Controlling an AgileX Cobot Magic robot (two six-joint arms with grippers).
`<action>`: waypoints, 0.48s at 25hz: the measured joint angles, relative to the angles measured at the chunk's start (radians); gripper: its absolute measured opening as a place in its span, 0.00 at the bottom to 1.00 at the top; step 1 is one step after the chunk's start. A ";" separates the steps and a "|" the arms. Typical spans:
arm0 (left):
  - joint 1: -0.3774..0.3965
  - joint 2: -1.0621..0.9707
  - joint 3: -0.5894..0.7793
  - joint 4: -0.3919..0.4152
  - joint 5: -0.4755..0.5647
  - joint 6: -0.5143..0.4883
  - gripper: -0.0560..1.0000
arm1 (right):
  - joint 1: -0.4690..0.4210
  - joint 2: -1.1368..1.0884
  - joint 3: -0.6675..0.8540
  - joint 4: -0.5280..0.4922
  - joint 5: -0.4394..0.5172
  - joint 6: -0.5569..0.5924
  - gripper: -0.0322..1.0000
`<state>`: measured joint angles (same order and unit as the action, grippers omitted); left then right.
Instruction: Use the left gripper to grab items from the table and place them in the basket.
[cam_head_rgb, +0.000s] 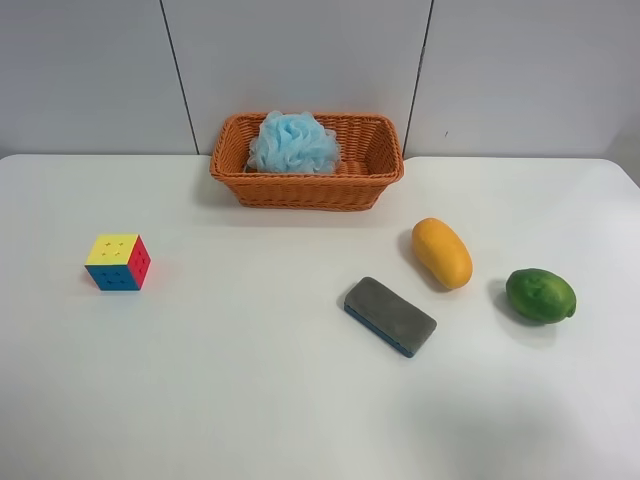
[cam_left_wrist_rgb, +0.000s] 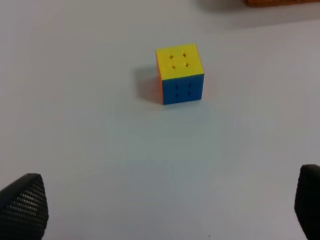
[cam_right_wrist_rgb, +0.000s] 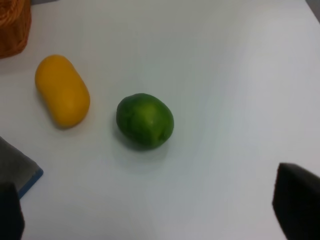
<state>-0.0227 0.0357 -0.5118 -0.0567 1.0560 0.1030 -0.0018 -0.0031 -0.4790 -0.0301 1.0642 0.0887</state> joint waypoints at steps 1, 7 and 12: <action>0.000 -0.014 0.000 0.000 0.000 0.000 0.99 | 0.000 0.000 0.000 0.000 0.000 0.000 0.99; 0.000 -0.041 0.000 -0.001 0.000 0.000 0.99 | 0.000 0.000 0.000 0.000 0.000 0.000 0.99; 0.000 -0.041 0.000 -0.003 0.000 0.001 0.99 | 0.000 0.000 0.000 0.000 0.000 0.000 0.99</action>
<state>-0.0224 -0.0051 -0.5118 -0.0596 1.0560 0.1044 -0.0018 -0.0031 -0.4790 -0.0301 1.0642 0.0887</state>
